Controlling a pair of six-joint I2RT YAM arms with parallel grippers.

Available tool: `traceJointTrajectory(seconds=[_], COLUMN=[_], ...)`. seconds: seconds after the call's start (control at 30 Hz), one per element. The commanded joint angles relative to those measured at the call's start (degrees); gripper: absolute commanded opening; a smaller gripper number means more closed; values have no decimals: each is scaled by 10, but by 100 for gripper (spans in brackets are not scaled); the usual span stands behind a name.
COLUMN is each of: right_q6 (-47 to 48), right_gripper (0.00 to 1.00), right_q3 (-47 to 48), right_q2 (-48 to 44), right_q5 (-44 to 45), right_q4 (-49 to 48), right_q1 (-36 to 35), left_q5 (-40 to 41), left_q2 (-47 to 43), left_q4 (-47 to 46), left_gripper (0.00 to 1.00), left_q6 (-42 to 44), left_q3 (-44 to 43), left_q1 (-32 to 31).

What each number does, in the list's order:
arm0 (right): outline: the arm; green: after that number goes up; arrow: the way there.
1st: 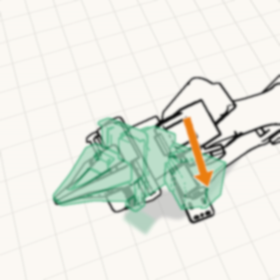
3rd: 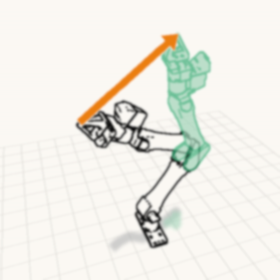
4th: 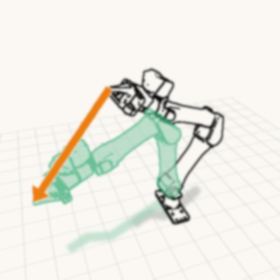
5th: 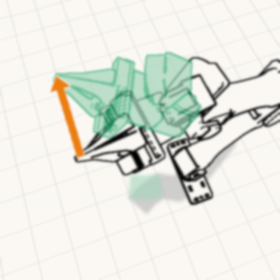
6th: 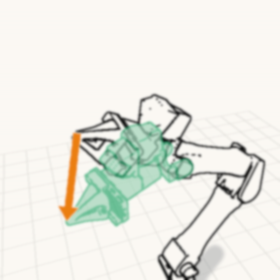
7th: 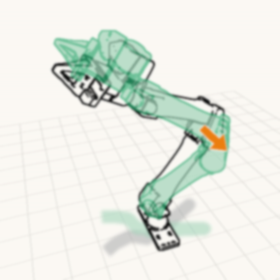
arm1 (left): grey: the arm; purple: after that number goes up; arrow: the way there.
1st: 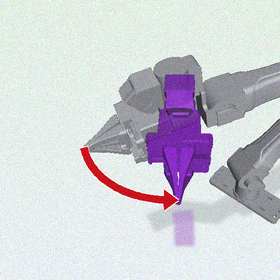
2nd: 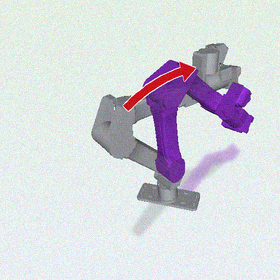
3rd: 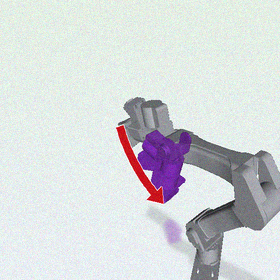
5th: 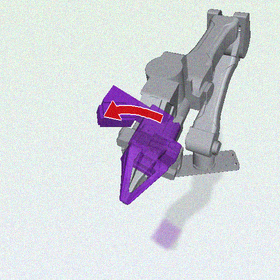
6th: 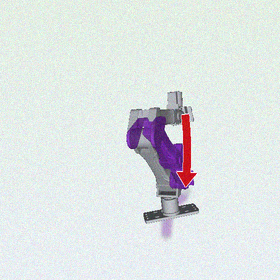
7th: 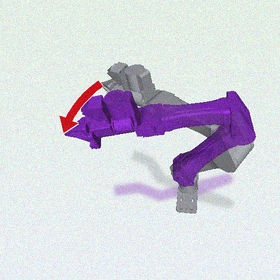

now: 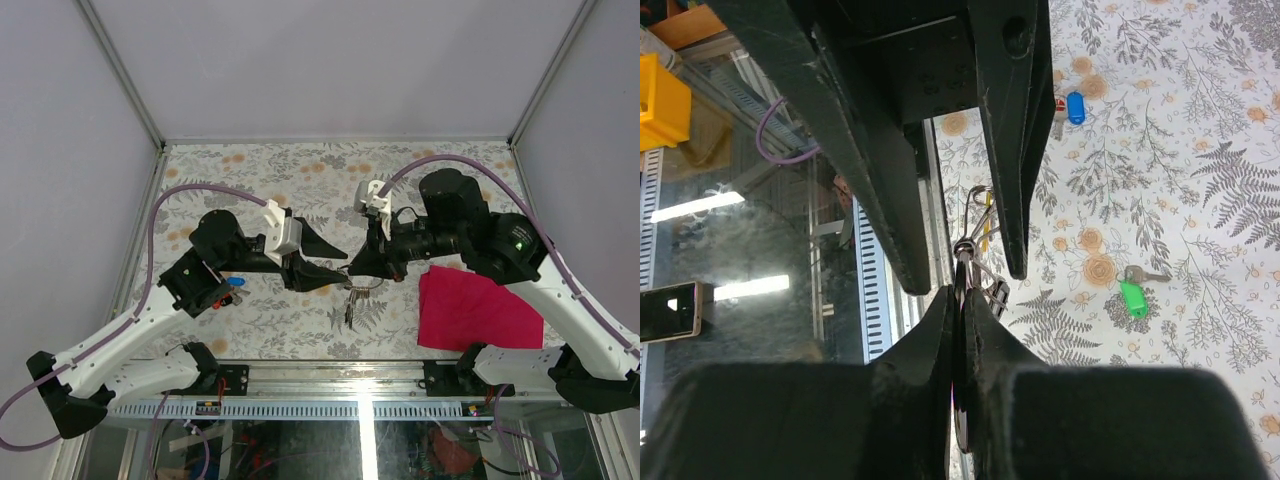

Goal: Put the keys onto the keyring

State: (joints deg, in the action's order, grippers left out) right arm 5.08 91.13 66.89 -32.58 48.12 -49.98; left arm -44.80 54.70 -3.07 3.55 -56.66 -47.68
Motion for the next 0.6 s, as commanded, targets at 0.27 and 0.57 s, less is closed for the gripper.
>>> traceJointTrajectory(seconds=[0.27, 0.57], right_q6=[17, 17], right_gripper=[0, 0], right_q3=[-3, -9], right_q2=[-28, -25], right_q5=[-40, -55], right_q4=[-36, -51], right_q1=[1, 1], left_q5=[30, 28], left_q2=[-4, 7], left_q4=[30, 42], left_gripper=[41, 30], left_q6=[40, 46], left_q3=[-23, -30], left_q1=[-8, -7])
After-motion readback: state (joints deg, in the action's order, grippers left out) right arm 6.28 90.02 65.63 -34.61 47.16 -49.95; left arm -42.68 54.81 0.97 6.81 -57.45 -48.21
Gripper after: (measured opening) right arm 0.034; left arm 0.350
